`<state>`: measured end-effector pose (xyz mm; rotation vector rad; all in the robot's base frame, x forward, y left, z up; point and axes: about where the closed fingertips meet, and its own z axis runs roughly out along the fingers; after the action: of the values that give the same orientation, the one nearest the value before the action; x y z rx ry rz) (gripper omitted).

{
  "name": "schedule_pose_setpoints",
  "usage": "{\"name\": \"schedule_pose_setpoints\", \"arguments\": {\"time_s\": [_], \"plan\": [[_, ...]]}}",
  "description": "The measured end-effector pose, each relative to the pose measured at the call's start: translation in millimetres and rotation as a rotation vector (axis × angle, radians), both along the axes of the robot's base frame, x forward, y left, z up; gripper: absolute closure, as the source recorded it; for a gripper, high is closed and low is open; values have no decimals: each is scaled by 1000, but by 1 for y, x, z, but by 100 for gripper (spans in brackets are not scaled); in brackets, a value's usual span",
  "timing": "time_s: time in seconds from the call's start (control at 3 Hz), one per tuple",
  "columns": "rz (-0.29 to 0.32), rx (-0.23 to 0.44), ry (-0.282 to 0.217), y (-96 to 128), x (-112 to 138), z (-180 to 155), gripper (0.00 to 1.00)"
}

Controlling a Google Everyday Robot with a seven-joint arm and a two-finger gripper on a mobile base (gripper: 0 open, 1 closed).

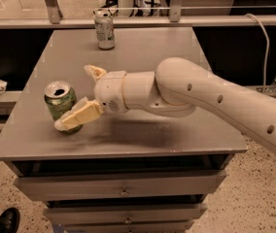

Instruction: Move green can near 7up can

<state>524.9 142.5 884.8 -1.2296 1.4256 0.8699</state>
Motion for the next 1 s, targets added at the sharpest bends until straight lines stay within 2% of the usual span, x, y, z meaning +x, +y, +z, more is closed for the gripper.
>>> {"name": "schedule_pose_setpoints", "arguments": {"time_s": [0.33,1.0], "plan": [[-1,35,32,8,1,-5,16],[-22,125,99,11,-13,4,62]]}}
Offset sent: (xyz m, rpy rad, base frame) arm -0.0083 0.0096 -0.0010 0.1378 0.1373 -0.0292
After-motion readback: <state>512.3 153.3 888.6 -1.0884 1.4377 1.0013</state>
